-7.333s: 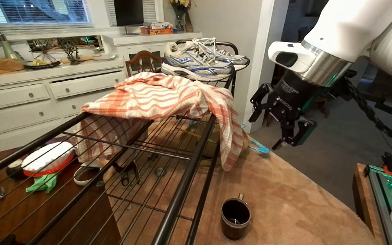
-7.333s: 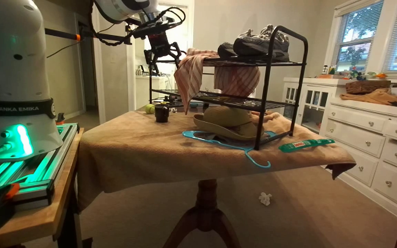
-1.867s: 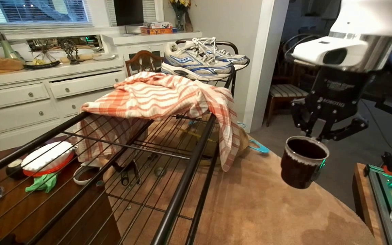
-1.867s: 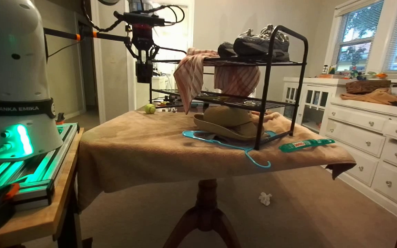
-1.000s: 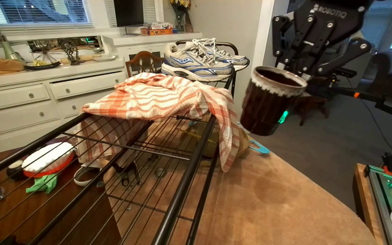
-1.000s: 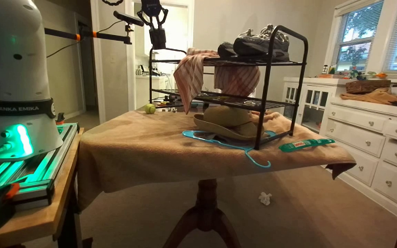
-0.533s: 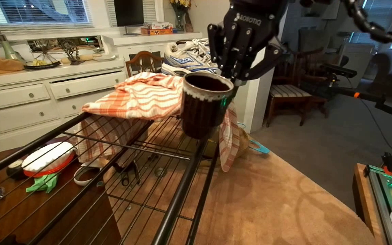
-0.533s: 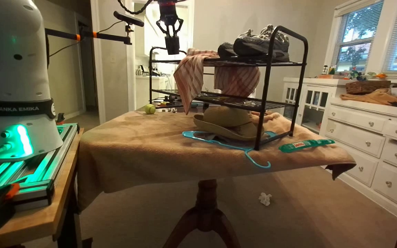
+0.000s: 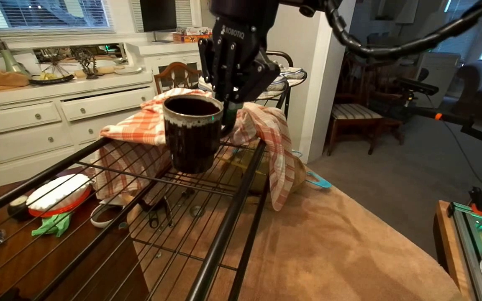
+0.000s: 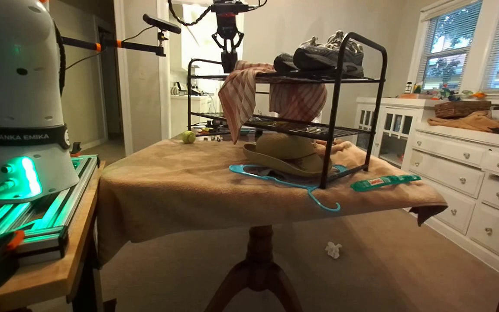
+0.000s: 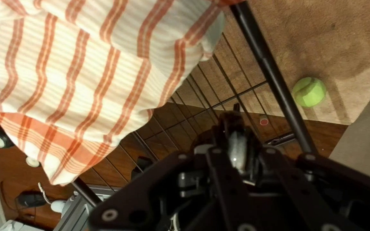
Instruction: Put the brown mug on the top shelf of the metal object
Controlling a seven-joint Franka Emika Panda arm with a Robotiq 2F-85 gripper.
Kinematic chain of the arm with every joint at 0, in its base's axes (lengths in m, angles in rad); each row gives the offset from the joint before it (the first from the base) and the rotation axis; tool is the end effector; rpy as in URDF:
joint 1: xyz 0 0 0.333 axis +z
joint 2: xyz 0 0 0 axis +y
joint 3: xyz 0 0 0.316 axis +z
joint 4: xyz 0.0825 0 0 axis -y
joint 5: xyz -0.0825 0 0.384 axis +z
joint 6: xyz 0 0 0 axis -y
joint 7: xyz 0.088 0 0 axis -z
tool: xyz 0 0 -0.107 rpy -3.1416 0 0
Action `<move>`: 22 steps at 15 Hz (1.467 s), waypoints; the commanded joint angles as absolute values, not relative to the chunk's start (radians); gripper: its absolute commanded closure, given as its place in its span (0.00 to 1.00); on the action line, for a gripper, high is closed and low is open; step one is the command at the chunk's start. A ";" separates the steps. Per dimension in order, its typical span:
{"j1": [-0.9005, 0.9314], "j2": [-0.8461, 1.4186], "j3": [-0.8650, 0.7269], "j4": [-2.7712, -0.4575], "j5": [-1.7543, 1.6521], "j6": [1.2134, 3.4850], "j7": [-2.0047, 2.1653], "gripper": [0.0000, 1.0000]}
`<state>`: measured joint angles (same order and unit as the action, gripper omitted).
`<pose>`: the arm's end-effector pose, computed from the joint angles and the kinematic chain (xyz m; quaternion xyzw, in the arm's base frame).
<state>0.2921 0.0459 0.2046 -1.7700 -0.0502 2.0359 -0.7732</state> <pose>0.5285 0.2809 0.5471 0.7952 0.5959 0.1066 0.0339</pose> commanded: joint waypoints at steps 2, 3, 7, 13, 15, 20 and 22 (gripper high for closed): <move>0.286 0.165 0.231 -1.595 -0.113 1.911 -0.716 0.96; 0.287 0.181 0.233 -1.572 -0.118 1.893 -0.712 0.96; 0.287 0.231 0.240 -1.505 -0.115 1.844 -0.705 0.96; 0.280 0.272 0.239 -1.459 -0.105 1.827 -0.706 0.71; 0.278 0.278 0.238 -1.452 -0.104 1.826 -0.705 0.79; 0.276 0.270 0.240 -1.437 -0.103 1.807 -0.711 0.29; 0.275 0.251 0.241 -1.447 -0.103 1.806 -0.715 0.14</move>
